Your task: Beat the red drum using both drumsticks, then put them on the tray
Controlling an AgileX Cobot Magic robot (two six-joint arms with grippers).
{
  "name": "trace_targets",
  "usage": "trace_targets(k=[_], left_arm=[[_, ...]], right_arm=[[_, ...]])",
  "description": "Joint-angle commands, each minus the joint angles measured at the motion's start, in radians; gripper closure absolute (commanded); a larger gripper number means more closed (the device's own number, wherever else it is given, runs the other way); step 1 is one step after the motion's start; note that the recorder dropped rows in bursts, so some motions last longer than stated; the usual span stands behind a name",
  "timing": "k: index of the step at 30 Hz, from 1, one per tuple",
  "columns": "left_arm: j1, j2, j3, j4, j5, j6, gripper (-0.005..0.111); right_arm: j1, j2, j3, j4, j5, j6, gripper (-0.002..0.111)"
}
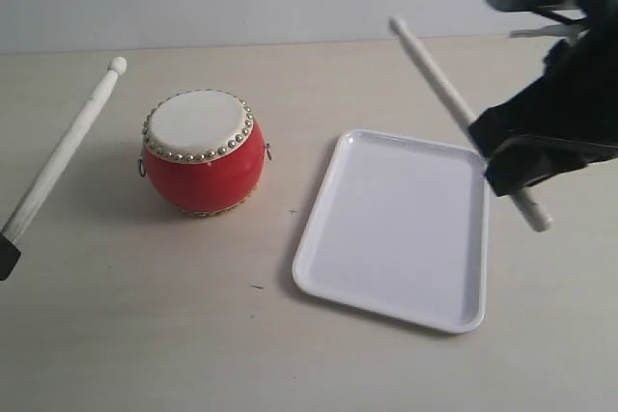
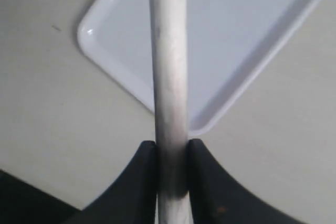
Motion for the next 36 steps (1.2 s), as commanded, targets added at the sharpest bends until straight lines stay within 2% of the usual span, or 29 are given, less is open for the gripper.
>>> trace_targets(k=[1, 6, 10, 19, 28, 32, 36], left_arm=[[0.008, 0.024, -0.008, 0.025, -0.006, -0.012, 0.107], [0.008, 0.024, -0.008, 0.031, -0.082, -0.036, 0.107], [0.008, 0.031, -0.008, 0.024, -0.073, -0.041, 0.107], [0.008, 0.067, 0.030, 0.020, -0.128, -0.026, 0.107], [0.008, 0.067, 0.030, 0.013, -0.134, -0.026, 0.107], [0.001, 0.067, 0.030, 0.013, -0.159, -0.021, 0.107], [-0.044, 0.145, -0.002, 0.000, -0.168, 0.015, 0.107]], right_arm=[[0.144, 0.165, -0.111, 0.009, 0.060, 0.033, 0.108], [0.298, 0.334, -0.270, -0.019, 0.064, 0.089, 0.108], [0.333, 0.444, -0.373, -0.012, 0.114, 0.097, 0.108], [0.333, 0.503, -0.610, -0.029, 0.121, 0.121, 0.108], [0.333, 0.664, -0.550, -0.080, 0.121, 0.168, 0.108], [0.333, 0.627, -0.569, -0.122, 0.121, 0.161, 0.108], [0.333, 0.531, -0.621, -0.171, 0.121, 0.161, 0.108]])
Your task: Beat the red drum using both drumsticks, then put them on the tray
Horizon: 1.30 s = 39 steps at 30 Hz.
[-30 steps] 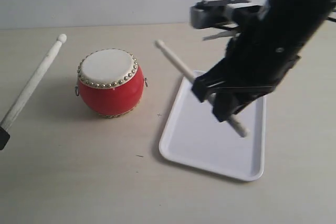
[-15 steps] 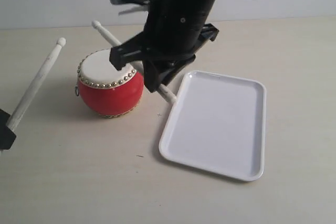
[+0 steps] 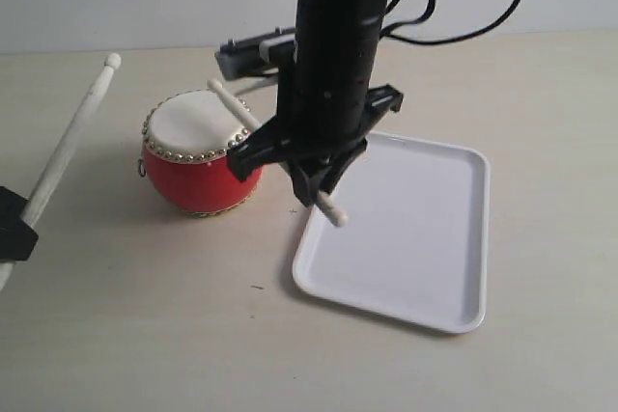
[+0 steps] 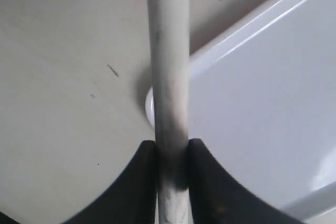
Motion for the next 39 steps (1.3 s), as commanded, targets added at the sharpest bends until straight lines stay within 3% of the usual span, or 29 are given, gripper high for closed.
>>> trace_targets(k=[1, 6, 10, 14, 21, 26, 34, 39], left_arm=[[-0.052, 0.105, -0.036, -0.014, -0.019, 0.031, 0.107], [-0.082, 0.364, -0.078, -0.006, 0.013, 0.050, 0.107], [-0.080, 0.447, -0.132, -0.006, 0.079, 0.050, 0.107], [-0.067, 0.355, -0.156, -0.009, 0.102, 0.047, 0.107], [0.033, 0.072, -0.158, 0.008, 0.089, 0.015, 0.107], [0.028, 0.026, -0.156, 0.002, 0.060, 0.015, 0.107], [-0.107, 0.352, -0.154, 0.011, 0.054, 0.065, 0.107], [-0.115, 0.594, -0.214, 0.005, 0.169, 0.070, 0.107]], right_arm=[[0.001, -0.125, -0.059, -0.045, -0.003, -0.001, 0.108], [0.001, -0.198, -0.073, -0.045, -0.003, -0.002, 0.108], [0.001, -0.186, -0.073, -0.043, -0.003, -0.002, 0.108], [0.001, -0.117, -0.073, -0.043, -0.003, -0.002, 0.108], [0.001, 0.076, 0.016, 0.103, -0.003, -0.042, 0.108], [-0.001, 0.104, 0.001, 0.118, -0.003, -0.072, 0.108], [-0.014, -0.166, -0.122, 0.054, -0.003, -0.072, 0.108], [-0.014, -0.243, -0.131, 0.036, -0.003, -0.072, 0.108]])
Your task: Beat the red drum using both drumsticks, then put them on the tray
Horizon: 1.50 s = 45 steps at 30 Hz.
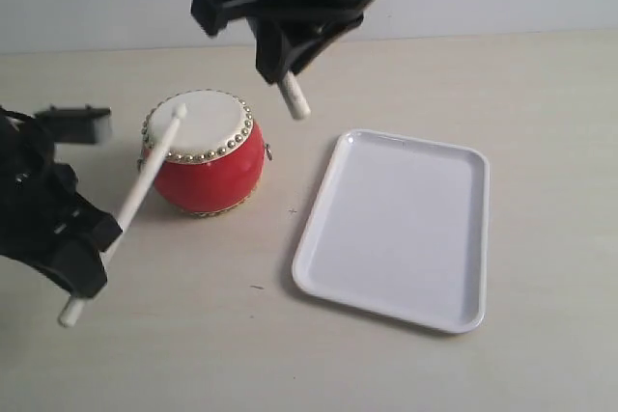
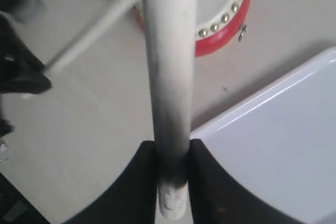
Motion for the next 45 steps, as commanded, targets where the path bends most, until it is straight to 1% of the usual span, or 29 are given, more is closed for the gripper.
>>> trace_targets(k=[1, 3, 7, 10, 14, 17, 19, 21, 24, 27, 30, 31, 33, 34, 36, 37, 39, 40, 41, 42, 45], left_arm=[[-0.006, 0.154, -0.060, -0.011, 0.100, 0.011, 0.107], [-0.006, 0.133, -0.069, -0.029, 0.102, 0.017, 0.107], [0.006, -0.008, -0.069, -0.015, 0.109, 0.006, 0.107], [0.054, -0.156, -0.069, -0.003, 0.086, -0.036, 0.107], [0.126, -0.328, -0.069, 0.004, 0.044, -0.070, 0.107], [0.137, -0.401, -0.069, 0.009, 0.014, -0.072, 0.107], [0.137, -0.411, -0.069, 0.009, -0.009, -0.072, 0.107], [0.137, -0.396, -0.061, 0.009, -0.025, -0.070, 0.107], [0.118, -0.323, -0.050, -0.013, -0.019, -0.037, 0.107], [0.066, -0.180, -0.050, -0.043, 0.001, 0.012, 0.107], [0.013, -0.017, -0.057, -0.037, 0.001, 0.040, 0.107], [0.001, 0.050, -0.073, -0.027, 0.014, 0.040, 0.107], [-0.005, 0.130, -0.103, -0.020, 0.069, 0.040, 0.107], [-0.005, 0.202, -0.134, -0.020, 0.139, 0.040, 0.107], [-0.005, 0.226, -0.153, -0.022, 0.160, 0.031, 0.107], [-0.005, 0.208, -0.154, -0.022, 0.160, 0.029, 0.107], [-0.003, 0.107, -0.154, -0.013, 0.160, 0.020, 0.107], [-0.001, 0.013, -0.154, 0.010, 0.160, -0.008, 0.107], [0.004, -0.044, -0.154, 0.017, 0.160, -0.018, 0.107], [0.021, -0.151, -0.154, 0.031, 0.160, -0.031, 0.107], [0.057, -0.394, -0.154, 0.157, 0.094, -0.137, 0.107]], right_arm=[[-0.005, -0.041, -0.003, -0.028, 0.003, -0.010, 0.108], [-0.005, -0.025, 0.000, -0.028, 0.003, -0.010, 0.108], [-0.005, 0.057, 0.041, -0.024, 0.003, -0.008, 0.108], [-0.005, 0.146, 0.108, 0.012, 0.003, -0.005, 0.108], [-0.003, 0.278, 0.188, 0.130, 0.003, -0.026, 0.108], [-0.003, 0.333, 0.188, 0.169, 0.003, -0.028, 0.108], [-0.003, 0.334, 0.188, 0.164, 0.003, -0.031, 0.108], [-0.005, 0.300, 0.188, 0.140, 0.003, -0.033, 0.108], [-0.005, 0.205, 0.167, 0.082, 0.003, -0.034, 0.108], [-0.005, 0.089, 0.125, 0.046, 0.003, -0.031, 0.108], [-0.005, -0.009, 0.073, 0.046, 0.003, -0.029, 0.108], [-0.005, -0.032, 0.057, 0.046, 0.003, -0.027, 0.108], [-0.005, -0.054, 0.043, 0.046, 0.003, -0.027, 0.108], [-0.005, -0.056, 0.041, 0.030, 0.003, -0.020, 0.108], [-0.005, -0.022, 0.043, 0.025, 0.003, -0.010, 0.108], [-0.005, -0.002, 0.045, 0.025, 0.003, -0.010, 0.108], [-0.005, 0.059, 0.059, 0.029, 0.003, -0.010, 0.108], [-0.005, 0.112, 0.077, 0.032, 0.003, -0.010, 0.108], [-0.005, 0.144, 0.090, 0.032, 0.003, -0.010, 0.108], [-0.003, 0.203, 0.123, 0.048, 0.003, -0.010, 0.108], [-0.003, 0.348, 0.185, 0.139, 0.003, -0.036, 0.108]])
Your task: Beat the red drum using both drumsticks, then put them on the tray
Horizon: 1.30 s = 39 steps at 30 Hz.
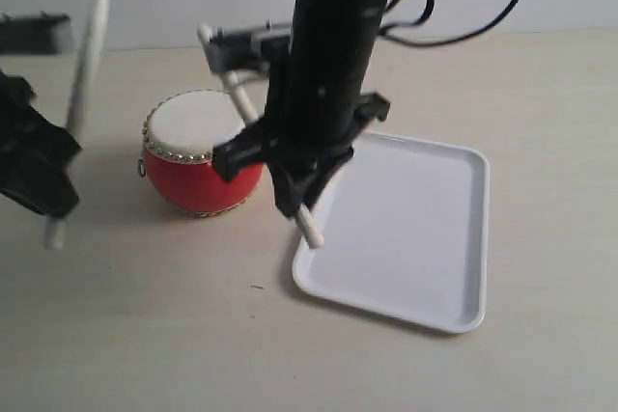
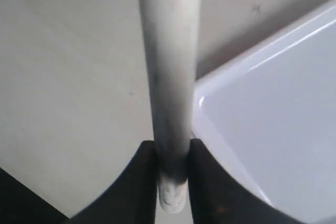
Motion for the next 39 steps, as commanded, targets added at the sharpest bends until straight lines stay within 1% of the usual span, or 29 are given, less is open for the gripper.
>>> trace_targets(k=[1, 3, 4, 7, 8, 9, 10, 11, 12, 14, 16, 18, 19, 20, 21, 22, 23, 25, 27, 30, 32, 36, 39], left_arm=[[0.029, -0.263, -0.004, 0.125, -0.055, -0.097, 0.107], [0.027, -0.297, -0.004, 0.134, -0.063, -0.097, 0.107], [0.025, -0.280, 0.003, 0.132, -0.068, -0.097, 0.107], [0.022, -0.120, 0.043, 0.051, -0.072, -0.029, 0.107], [0.002, 0.012, 0.050, -0.017, -0.069, 0.026, 0.107], [-0.009, 0.069, 0.050, -0.035, -0.069, 0.042, 0.107], [-0.038, 0.208, 0.038, -0.047, -0.045, 0.073, 0.107], [-0.049, 0.272, 0.027, -0.041, -0.022, 0.080, 0.107], [-0.055, 0.383, -0.003, -0.035, 0.023, 0.084, 0.107], [-0.055, 0.465, -0.047, -0.055, 0.023, 0.084, 0.107], [-0.055, 0.431, -0.059, -0.083, 0.023, 0.092, 0.107], [-0.045, 0.318, -0.062, -0.062, 0.023, 0.078, 0.107], [-0.032, 0.226, -0.062, -0.040, 0.023, 0.053, 0.107], [-0.020, 0.171, -0.062, -0.028, 0.023, 0.044, 0.107], [0.001, 0.068, -0.062, 0.008, 0.023, 0.017, 0.107], [0.013, 0.012, -0.062, 0.035, 0.023, -0.003, 0.107], [0.031, -0.081, -0.062, 0.068, 0.023, -0.032, 0.107], [0.038, -0.202, -0.062, 0.088, 0.023, -0.038, 0.107], [0.038, -0.236, -0.062, 0.090, 0.023, -0.038, 0.107], [0.038, -0.234, -0.062, 0.090, 0.023, -0.038, 0.107], [0.038, -0.195, -0.060, 0.086, 0.016, -0.038, 0.107], [0.034, -0.029, -0.045, 0.024, 0.023, 0.005, 0.107], [0.005, 0.139, -0.045, -0.027, 0.023, 0.059, 0.107]], right_arm=[[-0.003, 0.144, 0.042, 0.082, -0.003, -0.029, 0.108], [-0.005, 0.140, 0.010, 0.066, -0.003, -0.041, 0.108], [-0.005, 0.119, -0.005, 0.049, -0.003, -0.041, 0.108], [-0.005, -0.025, -0.075, 0.015, -0.003, -0.042, 0.108], [-0.005, -0.100, -0.109, 0.011, -0.003, -0.043, 0.108], [-0.005, -0.138, -0.126, 0.011, -0.003, -0.043, 0.108], [-0.005, -0.200, -0.152, 0.011, -0.003, -0.043, 0.108], [-0.005, -0.228, -0.158, 0.011, -0.003, -0.044, 0.108], [-0.005, -0.267, -0.158, 0.000, -0.003, -0.046, 0.108], [-0.005, -0.279, -0.158, -0.022, -0.003, -0.043, 0.108], [-0.005, -0.251, -0.158, -0.019, -0.003, -0.043, 0.108], [-0.005, -0.184, -0.144, -0.019, -0.003, -0.048, 0.108], [-0.005, -0.117, -0.121, -0.017, -0.003, -0.048, 0.108], [-0.005, -0.079, -0.106, -0.008, -0.003, -0.050, 0.108], [-0.005, 0.000, -0.071, 0.026, -0.003, -0.054, 0.108], [-0.005, 0.032, -0.059, 0.046, -0.003, -0.059, 0.108], [-0.005, 0.109, -0.038, 0.101, -0.003, -0.073, 0.108], [-0.003, 0.192, -0.036, 0.149, -0.003, -0.080, 0.108], [-0.003, 0.212, -0.038, 0.164, -0.003, -0.080, 0.108], [-0.005, 0.194, -0.045, 0.155, -0.003, -0.080, 0.108], [-0.005, 0.150, -0.050, 0.132, -0.003, -0.080, 0.108], [-0.005, -0.015, -0.071, 0.085, -0.003, -0.082, 0.108], [-0.005, -0.142, -0.091, 0.074, -0.003, -0.082, 0.108]])
